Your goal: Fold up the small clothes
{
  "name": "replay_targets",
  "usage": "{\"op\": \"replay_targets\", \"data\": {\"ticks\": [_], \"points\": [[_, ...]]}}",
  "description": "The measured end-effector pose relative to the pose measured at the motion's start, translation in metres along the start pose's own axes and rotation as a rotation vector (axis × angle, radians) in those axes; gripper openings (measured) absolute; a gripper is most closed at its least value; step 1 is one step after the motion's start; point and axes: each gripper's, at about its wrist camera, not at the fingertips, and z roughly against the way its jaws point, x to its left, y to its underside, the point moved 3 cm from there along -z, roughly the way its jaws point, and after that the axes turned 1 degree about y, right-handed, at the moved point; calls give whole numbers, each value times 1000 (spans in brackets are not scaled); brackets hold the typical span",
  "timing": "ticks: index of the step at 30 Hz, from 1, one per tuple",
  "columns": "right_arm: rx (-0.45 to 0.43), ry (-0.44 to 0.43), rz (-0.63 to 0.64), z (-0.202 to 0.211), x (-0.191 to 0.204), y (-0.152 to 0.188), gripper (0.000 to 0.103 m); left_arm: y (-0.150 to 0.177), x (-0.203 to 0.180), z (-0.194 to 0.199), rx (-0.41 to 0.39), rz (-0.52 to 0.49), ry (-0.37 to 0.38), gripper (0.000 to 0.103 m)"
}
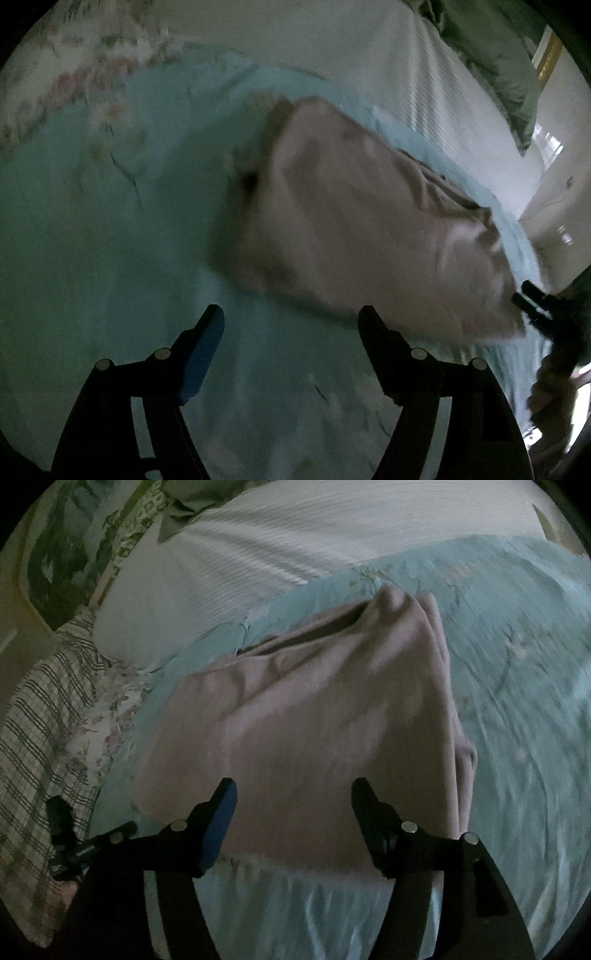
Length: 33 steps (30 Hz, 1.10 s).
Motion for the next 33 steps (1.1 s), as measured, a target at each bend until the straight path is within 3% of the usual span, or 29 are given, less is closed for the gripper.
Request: {"op": "replay_targets", "data": {"ticks": [3, 8, 18, 20, 21, 22, 24, 28, 33], "points": [[15, -11, -16, 4, 1, 14, 67, 9, -1, -11, 31, 57, 46, 78], [15, -22, -23, 11, 4, 26, 72, 1, -2, -23, -24, 137, 65, 83], [-24, -14, -51, 10, -1, 21, 77, -47, 21, -55, -110, 271, 18, 82], [-6, 3, -50, 6, -1, 16, 77, -52, 22, -56, -135, 263, -7, 75], [12, 4, -41, 2, 0, 14, 77, -54, 21, -57, -139, 255, -31, 63], [18, 4, -36, -1, 0, 10, 77, -56, 20, -58, -139, 245, -41, 44], [17, 4, -37, -3, -2, 4, 77, -58, 19, -58, -129, 246, -6, 20], [12, -67, -51, -6, -3, -10, 77, -62, -5, -41, -173, 168, 9, 11], [-42, -102, -73, 1, -9, -32, 77, -63, -84, -13, -234, -63, 78, 10]]}}
